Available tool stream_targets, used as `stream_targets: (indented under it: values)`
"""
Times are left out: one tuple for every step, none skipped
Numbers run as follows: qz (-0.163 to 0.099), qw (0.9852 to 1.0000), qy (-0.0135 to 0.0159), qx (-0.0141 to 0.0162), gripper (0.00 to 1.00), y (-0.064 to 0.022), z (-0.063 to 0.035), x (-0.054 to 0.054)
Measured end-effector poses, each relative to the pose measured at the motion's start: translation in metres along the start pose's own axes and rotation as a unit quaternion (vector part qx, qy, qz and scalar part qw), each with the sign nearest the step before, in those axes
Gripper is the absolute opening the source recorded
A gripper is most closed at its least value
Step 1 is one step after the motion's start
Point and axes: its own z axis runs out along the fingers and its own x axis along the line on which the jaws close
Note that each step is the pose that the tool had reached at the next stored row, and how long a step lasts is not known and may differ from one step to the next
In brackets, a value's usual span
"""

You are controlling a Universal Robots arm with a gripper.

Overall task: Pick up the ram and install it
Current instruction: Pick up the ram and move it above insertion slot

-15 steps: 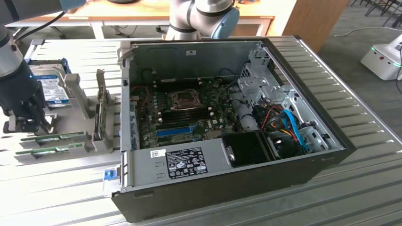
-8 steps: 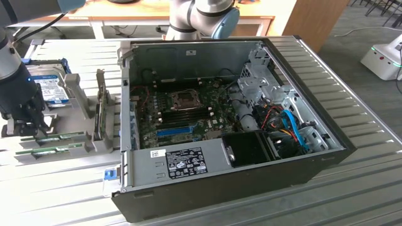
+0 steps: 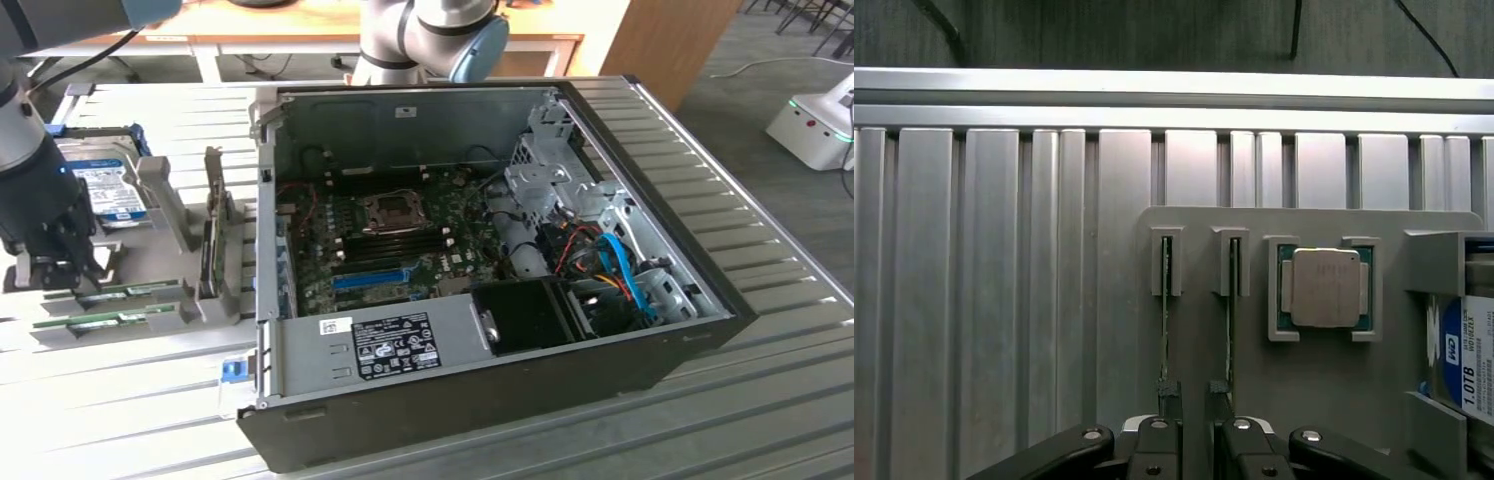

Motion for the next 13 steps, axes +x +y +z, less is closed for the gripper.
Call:
stream_targets:
  values:
    - [0.0,1.0,0.0001,-0.0001,0.24,-0.0001,0.0011,0.0]
    - [0.0,1.0,0.0,0.0,0.24,-0.0001,0.0026,0.0]
    - [0.0,1.0,0.0,-0.0001,0.24,-0.0002,0.0041,0.0]
    - [0.0,1.0,0.0,-0.0001,0.24,-0.0003,0.0056,0.0]
    - [0.0,1.0,0.0001,-0.0001,0.24,-0.0003,0.0072,0.0]
    - [0.0,1.0,0.0,-0.0001,0.24,-0.0004,0.0087,0.0]
    - [0.0,1.0,0.0001,-0.0001,0.24,-0.0005,0.0103,0.0]
    - [0.0,1.0,0.0,0.0,0.24,-0.0006,0.0118,0.0]
    - [0.0,1.0,0.0,-0.0001,0.24,-0.0006,0.0134,0.0]
    - [0.0,1.0,0.0,-0.0001,0.24,-0.0007,0.015,0.0]
    - [0.0,1.0,0.0,0.0,0.24,-0.0008,0.0165,0.0]
    - [0.0,1.0,0.0,0.0,0.24,-0.0008,0.0181,0.0]
    - [0.0,1.0,0.0,-0.0001,0.24,-0.0009,0.0195,0.001]
